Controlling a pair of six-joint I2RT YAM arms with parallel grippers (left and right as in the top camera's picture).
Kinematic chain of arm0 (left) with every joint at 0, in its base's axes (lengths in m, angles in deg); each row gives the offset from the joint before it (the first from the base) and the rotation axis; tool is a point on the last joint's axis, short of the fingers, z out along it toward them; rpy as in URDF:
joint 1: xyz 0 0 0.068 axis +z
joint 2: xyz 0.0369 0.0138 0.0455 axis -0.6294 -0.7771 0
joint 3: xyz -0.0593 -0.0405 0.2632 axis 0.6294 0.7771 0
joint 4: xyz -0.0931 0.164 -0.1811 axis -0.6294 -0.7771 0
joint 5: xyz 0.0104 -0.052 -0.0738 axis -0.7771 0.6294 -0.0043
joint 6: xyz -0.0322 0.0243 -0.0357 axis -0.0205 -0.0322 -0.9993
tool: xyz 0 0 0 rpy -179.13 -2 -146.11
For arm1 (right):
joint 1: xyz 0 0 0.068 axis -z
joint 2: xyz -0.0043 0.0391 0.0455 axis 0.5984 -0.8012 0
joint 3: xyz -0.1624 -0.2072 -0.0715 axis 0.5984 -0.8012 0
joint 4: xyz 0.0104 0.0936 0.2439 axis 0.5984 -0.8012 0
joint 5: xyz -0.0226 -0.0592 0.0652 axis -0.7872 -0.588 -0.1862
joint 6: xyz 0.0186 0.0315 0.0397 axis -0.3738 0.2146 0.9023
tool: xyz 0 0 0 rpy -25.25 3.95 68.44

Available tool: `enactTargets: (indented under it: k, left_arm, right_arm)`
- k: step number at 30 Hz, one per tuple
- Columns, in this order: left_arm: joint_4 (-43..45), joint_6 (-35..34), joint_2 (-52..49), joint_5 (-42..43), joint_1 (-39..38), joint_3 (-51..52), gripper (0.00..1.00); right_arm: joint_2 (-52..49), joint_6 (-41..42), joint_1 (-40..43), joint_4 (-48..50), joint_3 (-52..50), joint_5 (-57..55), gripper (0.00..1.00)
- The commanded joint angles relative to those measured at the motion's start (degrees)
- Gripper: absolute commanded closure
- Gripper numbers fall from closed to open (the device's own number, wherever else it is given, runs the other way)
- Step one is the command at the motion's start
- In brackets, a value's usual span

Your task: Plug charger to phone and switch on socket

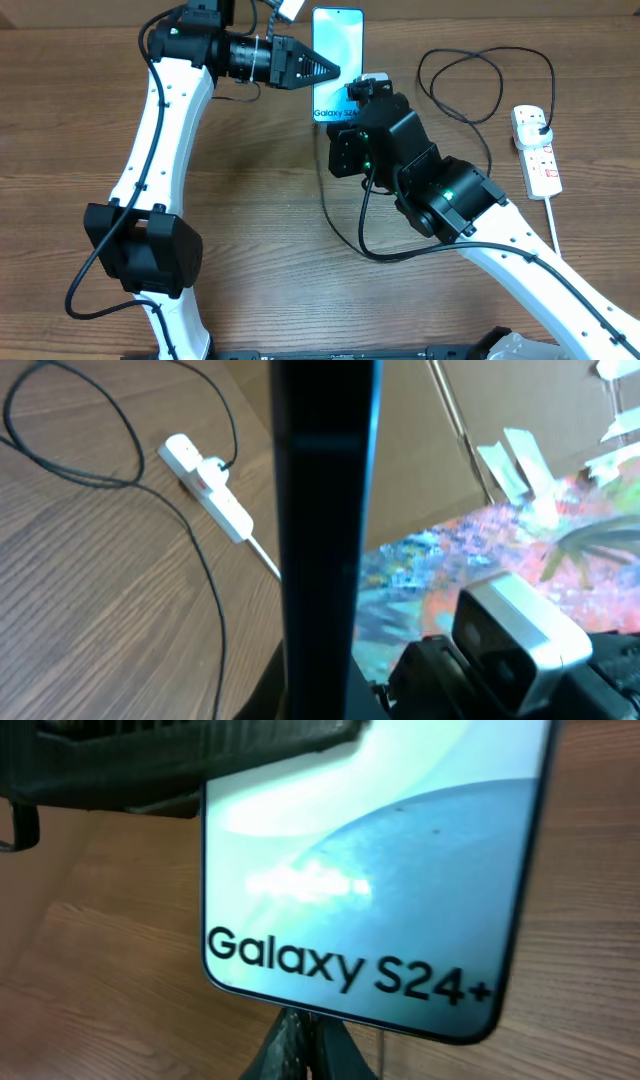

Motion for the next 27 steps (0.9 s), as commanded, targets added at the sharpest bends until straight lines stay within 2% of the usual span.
enactTargets:
  k: [1,7,11,15,18,20,23,27]
  left_arm:
    - [-0.4,1.1,0.2,-1.3,-0.8,-0.5,0.96]
    - [-0.3,1.1,0.2,-12.6,-0.5,-0.5,0.96]
    - [-0.4,-1.6,0.2,-22.5,0.6,-0.5,0.96]
    - [-1.9,-5.9,0.2,-32.0,2.1,-0.5,0.96]
    - [-3.3,-8.0,0.2,-37.0,3.1,-0.5,0.96]
    - [-3.9,-8.2,0.2,-38.3,3.6,-0.5,0.96]
    - [-4.7,-8.0,0.2,-38.4,4.0,-0.5,0.96]
    - [-5.6,-8.1,0.2,-40.8,4.2,-0.5,0.96]
  right_arm:
    - [0.5,0.2,0.3,1.0,1.6,-2.6,0.96]
    - [0.5,0.3,0.3,-1.1,1.6,-2.6,0.96]
    - [0.5,0.3,0.3,-4.7,1.6,-2.4,0.95]
    - [0.4,3.5,0.6,-8.4,1.6,-1.7,0.82]
    - [-0.5,3.7,1.9,-9.3,1.8,4.8,0.66]
    - [-2.2,4.0,4.1,-11.1,3.4,10.6,0.61]
    - [-6.4,3.1,7.4,-17.1,9.4,15.7,0.57]
    - [-14.6,0.8,9.9,-28.8,22.0,17.0,0.44]
